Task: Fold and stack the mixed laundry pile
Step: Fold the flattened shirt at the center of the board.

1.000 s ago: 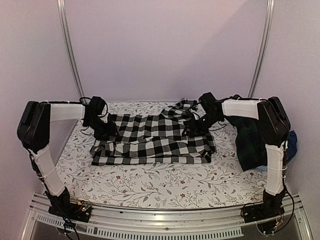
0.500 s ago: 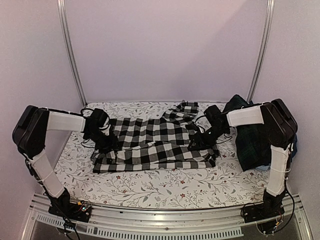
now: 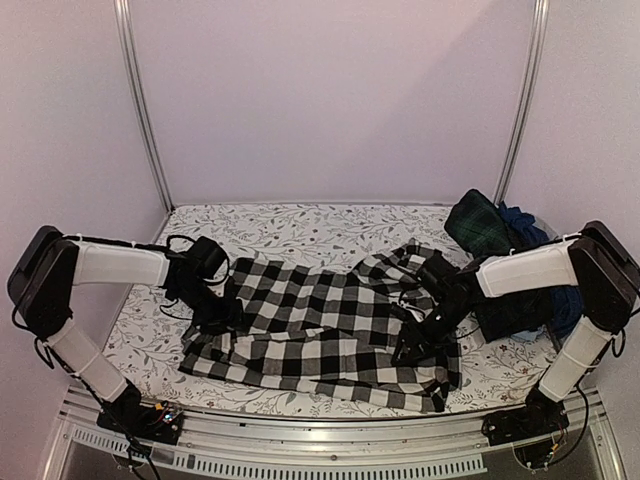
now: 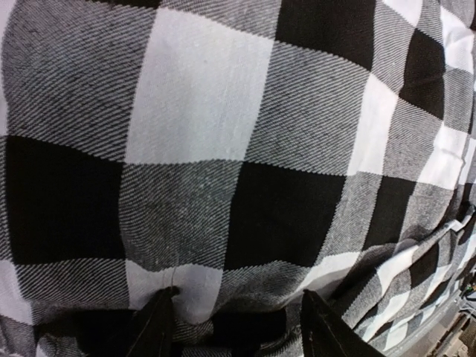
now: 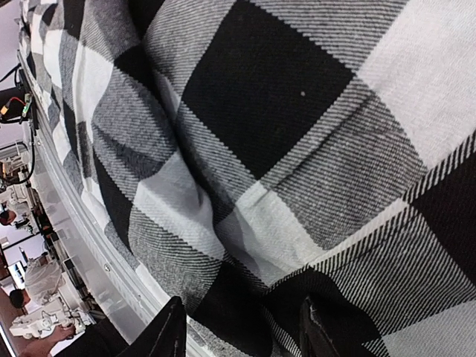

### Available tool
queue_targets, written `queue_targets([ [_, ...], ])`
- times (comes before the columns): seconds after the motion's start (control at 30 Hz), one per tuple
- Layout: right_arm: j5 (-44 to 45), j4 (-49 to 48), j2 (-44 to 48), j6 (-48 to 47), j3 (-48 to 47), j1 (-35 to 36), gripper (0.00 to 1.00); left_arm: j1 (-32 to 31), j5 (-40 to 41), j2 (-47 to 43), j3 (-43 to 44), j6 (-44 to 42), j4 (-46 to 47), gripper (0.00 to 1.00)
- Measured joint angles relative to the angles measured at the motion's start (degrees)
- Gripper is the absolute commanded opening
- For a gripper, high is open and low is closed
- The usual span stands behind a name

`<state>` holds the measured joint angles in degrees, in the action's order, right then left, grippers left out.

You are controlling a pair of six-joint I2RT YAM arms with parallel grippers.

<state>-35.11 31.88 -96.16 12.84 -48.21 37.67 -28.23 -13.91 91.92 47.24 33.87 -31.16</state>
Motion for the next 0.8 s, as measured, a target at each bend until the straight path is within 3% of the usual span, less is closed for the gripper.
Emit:
queue_targets([
  [0.23, 1.66, 6.16, 0.09, 1.14, -4.15, -2.45, 0.56, 0.46, -2.12, -6.69, -3.98, 4.02, -7.30, 0.69],
  [0.47, 5.49, 6.60, -0.70, 1.40, -21.51, -12.44, 0.59, 5.68, -0.52, -3.56, 10.21, 1.66, -9.81, 0.75],
  [0.6, 10.97, 6.36, -6.27, 1.77, -32.59, -16.39, 0.62, 8.02, -0.46, 0.63, 17.66, -0.04, -7.85, 0.75],
  [0.8, 20.46, 9.07, -17.31, 2.10, -43.69, -17.81, 0.63, 9.35, -0.59, 4.74, 21.40, -1.51, -7.15, 0.75],
])
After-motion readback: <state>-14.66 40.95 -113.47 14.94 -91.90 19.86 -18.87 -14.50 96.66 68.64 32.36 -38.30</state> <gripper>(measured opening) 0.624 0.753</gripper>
